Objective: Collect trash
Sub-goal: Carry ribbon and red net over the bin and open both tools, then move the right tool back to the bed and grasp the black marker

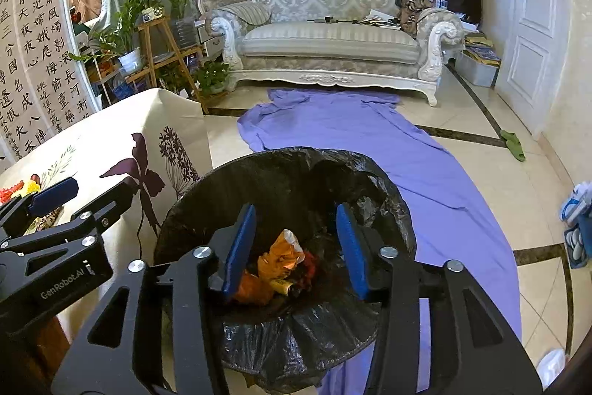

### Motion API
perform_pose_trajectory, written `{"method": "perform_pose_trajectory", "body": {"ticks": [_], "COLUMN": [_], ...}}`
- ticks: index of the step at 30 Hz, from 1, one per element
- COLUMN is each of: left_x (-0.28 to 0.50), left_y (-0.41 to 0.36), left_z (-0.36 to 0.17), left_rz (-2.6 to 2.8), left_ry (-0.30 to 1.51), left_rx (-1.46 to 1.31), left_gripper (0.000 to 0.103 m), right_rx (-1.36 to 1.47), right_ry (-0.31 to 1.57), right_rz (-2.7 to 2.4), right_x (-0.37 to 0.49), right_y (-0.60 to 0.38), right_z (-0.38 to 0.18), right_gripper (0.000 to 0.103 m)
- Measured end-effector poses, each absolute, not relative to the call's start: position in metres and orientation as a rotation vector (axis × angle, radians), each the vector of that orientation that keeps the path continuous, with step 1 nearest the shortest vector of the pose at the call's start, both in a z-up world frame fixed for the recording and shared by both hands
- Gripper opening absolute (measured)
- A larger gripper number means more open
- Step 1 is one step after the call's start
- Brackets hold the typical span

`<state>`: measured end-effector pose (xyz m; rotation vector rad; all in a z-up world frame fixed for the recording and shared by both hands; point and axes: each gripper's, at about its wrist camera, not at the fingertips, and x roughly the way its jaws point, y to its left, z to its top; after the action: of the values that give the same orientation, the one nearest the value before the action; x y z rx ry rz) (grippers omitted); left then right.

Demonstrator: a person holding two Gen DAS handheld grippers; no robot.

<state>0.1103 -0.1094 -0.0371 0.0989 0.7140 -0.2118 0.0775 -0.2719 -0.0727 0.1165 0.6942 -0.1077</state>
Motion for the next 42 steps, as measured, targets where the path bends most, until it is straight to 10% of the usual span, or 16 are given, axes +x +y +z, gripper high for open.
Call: {"method": "perform_pose_trajectory", "body": {"ticks": [42], "left_x": [0.022], "left_y": [0.134], "left_z": [-0.041], "left_rz": [0.288], "left_ry": [0.756], "left_rx": [-0.079], "left_gripper": [0.077], "right_rx": [-0.075], "right_ry": [0.761], "right_rz": [0.397], "right_x": [0.063], "right_y": [-0.038], "right_z": [-0.06], "right_gripper": [0.046]}}
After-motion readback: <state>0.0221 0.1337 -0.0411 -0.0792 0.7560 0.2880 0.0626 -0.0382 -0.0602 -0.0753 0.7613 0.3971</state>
